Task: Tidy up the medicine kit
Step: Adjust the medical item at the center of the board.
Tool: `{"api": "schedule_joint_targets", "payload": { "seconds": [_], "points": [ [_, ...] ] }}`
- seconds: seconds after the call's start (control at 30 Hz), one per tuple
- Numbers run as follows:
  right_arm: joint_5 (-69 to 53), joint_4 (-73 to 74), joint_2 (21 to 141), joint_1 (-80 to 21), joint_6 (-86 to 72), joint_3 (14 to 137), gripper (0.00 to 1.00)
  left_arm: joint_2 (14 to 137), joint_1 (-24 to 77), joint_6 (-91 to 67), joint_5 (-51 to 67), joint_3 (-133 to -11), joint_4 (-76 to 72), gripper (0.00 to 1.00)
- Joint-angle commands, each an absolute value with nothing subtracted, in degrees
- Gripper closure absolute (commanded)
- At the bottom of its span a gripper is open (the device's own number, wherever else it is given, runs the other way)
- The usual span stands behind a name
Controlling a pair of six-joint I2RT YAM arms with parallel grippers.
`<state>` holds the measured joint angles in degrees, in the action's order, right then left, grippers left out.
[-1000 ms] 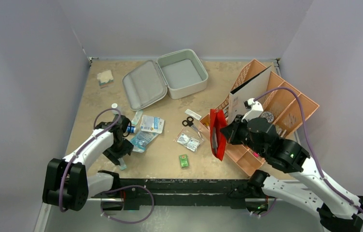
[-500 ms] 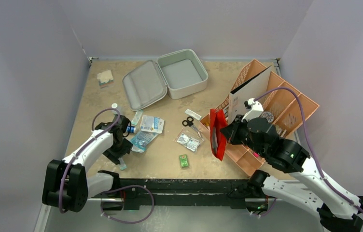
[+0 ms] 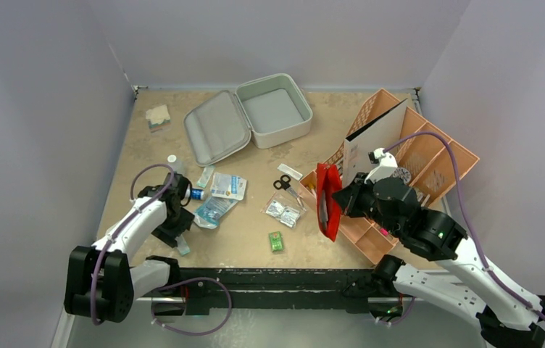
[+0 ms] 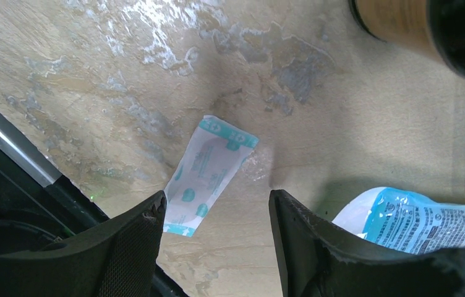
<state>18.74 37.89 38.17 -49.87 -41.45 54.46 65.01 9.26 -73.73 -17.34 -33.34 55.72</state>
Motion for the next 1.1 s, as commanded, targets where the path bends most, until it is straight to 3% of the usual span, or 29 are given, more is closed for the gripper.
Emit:
{"api": "schedule_joint_targets", "payload": {
  "seconds": [0.0,0.6,1.07],
  "points": [
    [21.55,38.45,37.69,-50.00,-40.55,57.04,1.00,64.56,6.99,-72.93,-17.15,-32.72,53.00,0.40],
    [21.97,37.88,38.80,-50.01,-40.49,56.86,1.00,66.47,6.34,-70.86,-10.12,-33.27,49.51,0.46],
    [20.79,37.10,39.80,-49.98,-40.80,56.88,1.00,67.75,6.33,-64.88,-7.01,-36.75,55.54,0.45]
  ]
}}
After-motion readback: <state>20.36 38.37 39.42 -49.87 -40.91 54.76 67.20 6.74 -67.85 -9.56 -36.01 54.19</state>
